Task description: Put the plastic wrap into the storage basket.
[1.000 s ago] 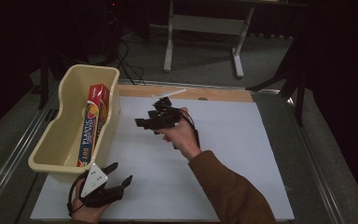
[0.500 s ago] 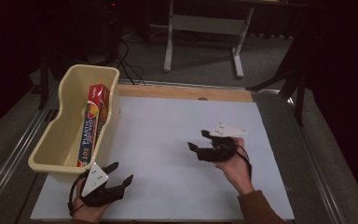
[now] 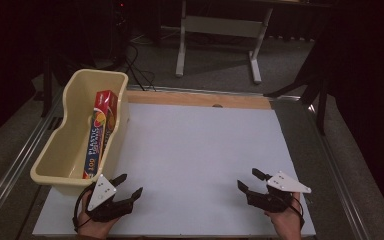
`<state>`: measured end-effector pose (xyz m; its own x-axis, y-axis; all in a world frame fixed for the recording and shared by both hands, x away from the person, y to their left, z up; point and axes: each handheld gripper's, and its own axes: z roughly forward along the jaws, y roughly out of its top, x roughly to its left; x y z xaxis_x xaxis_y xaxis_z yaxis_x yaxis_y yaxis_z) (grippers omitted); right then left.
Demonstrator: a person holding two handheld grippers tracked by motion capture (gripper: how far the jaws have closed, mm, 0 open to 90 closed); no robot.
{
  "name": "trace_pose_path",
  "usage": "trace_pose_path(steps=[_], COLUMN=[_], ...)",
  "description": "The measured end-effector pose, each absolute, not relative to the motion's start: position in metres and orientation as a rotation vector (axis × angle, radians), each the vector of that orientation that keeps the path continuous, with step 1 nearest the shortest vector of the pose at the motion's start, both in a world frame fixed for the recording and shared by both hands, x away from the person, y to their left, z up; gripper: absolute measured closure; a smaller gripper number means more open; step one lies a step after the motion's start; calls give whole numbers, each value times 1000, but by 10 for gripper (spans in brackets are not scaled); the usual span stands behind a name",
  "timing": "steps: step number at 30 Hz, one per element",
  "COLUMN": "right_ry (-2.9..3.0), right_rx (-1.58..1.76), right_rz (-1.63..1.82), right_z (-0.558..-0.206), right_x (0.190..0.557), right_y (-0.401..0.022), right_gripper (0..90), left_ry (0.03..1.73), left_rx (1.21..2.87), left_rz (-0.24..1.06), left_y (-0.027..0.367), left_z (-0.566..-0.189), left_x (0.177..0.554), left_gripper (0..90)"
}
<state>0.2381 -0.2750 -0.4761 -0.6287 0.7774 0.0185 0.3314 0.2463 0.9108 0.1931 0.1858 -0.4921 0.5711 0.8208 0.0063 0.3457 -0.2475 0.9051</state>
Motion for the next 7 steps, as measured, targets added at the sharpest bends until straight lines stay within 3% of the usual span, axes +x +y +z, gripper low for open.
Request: trace_pose_path(steps=[7], right_ry=[2015], right_rx=[986], right_rz=[1416], right_z=[-476], right_x=[223], right_y=[-282], right_gripper=[320], left_ry=[944], left_rx=[1834], left_rz=[614], left_y=[185], left_z=[-491], left_x=[193], left_gripper=[327])
